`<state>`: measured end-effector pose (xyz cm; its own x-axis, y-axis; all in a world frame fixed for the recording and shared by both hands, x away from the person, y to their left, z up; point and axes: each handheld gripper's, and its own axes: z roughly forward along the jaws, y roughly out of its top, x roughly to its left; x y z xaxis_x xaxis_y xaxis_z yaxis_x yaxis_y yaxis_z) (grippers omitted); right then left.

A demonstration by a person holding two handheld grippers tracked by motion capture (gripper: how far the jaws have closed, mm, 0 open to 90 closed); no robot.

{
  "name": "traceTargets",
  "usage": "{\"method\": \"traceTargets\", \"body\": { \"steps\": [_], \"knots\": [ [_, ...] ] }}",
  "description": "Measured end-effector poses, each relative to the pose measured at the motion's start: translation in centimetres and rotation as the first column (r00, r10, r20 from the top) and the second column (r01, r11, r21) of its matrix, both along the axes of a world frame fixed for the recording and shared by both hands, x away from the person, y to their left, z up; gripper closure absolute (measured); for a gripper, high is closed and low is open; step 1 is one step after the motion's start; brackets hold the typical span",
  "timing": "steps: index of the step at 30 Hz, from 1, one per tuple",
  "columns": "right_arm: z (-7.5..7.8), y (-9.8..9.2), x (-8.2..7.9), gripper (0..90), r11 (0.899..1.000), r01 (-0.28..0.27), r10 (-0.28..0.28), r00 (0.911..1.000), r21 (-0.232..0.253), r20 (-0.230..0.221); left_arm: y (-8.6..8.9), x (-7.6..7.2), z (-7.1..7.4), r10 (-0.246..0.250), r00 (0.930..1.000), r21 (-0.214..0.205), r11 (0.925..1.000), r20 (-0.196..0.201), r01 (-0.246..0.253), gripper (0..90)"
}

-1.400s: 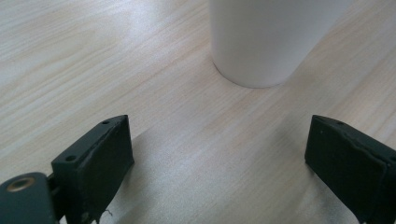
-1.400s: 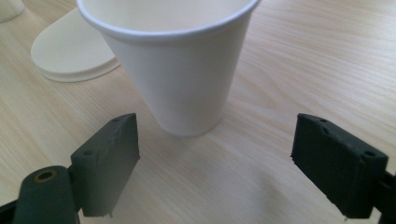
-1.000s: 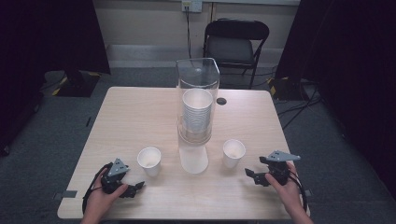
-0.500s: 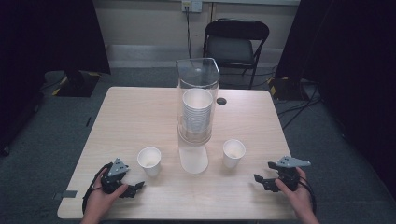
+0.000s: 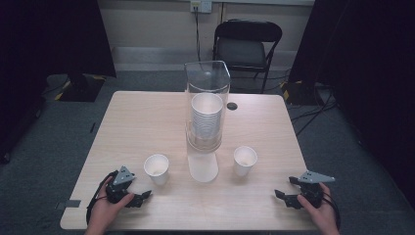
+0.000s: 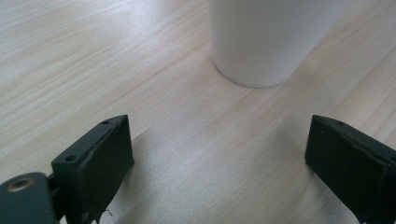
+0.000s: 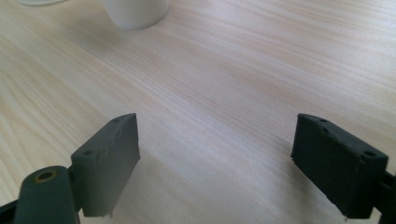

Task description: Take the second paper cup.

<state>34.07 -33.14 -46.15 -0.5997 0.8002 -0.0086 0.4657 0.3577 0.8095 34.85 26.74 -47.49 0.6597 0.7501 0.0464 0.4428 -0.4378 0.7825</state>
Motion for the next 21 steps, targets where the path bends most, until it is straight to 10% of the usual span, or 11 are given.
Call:
{"method": "traceTargets", "body": {
  "steps": [21],
  "knots": [
    [-0.2, -1.3, -0.7, 13.7, 0.995, -0.036, 0.037, 0.9993, -0.088, 0.007, 0.0, 0.0, 0.0, 0.0, 1.0, 0.0, 1.0, 0.0, 0.0, 7.2]
  ]
}}
